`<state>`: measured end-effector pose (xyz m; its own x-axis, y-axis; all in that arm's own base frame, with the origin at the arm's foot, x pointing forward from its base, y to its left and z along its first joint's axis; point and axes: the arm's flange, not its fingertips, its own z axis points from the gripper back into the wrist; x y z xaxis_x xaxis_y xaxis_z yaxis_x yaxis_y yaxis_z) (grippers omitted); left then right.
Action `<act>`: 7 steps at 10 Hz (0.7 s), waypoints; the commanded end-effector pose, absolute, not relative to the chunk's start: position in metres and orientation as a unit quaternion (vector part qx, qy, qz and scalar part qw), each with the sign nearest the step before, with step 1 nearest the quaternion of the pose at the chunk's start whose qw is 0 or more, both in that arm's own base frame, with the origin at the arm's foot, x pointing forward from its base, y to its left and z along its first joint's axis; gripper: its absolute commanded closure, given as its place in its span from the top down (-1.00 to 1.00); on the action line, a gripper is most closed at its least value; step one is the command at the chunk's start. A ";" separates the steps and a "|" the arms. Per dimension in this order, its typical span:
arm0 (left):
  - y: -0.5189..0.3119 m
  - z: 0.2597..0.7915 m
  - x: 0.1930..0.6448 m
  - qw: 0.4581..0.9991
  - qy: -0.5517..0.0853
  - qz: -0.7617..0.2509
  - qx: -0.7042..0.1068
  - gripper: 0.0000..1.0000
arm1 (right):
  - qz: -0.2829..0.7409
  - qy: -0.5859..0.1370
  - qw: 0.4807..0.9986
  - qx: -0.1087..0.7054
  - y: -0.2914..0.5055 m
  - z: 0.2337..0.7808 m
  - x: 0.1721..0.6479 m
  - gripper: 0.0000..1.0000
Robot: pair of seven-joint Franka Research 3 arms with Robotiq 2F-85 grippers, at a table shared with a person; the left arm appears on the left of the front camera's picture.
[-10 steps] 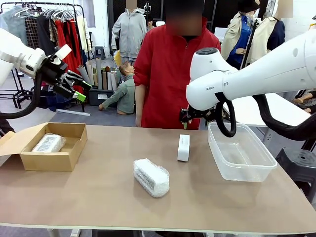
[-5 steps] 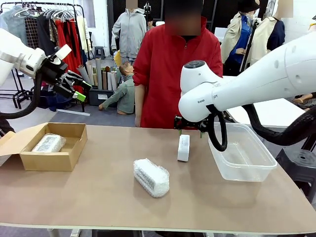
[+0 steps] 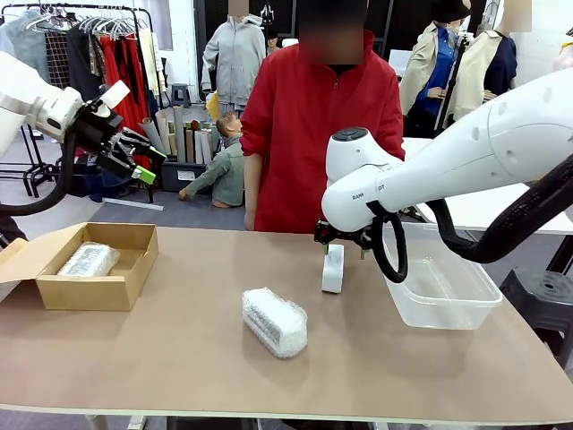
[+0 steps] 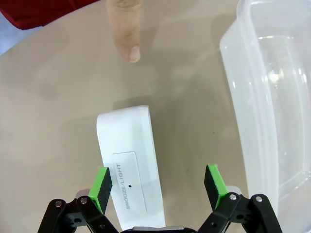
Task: Separate and place wrapped and unwrapped clocks.
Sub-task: Pick up the Digital clock indicated by the person.
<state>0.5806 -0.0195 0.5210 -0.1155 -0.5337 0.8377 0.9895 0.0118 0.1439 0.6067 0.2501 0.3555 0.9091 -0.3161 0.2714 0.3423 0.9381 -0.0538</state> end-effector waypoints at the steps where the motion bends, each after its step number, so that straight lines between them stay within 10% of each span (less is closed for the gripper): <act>1: -0.018 0.523 0.580 0.595 -0.389 -0.639 -0.292 1.00 | -0.182 -0.137 0.973 -0.041 0.255 0.357 0.613 1.00; 7: -0.018 0.523 0.580 0.595 -0.389 -0.639 -0.292 1.00 | -0.178 -0.103 0.978 -0.029 0.258 0.334 0.623 1.00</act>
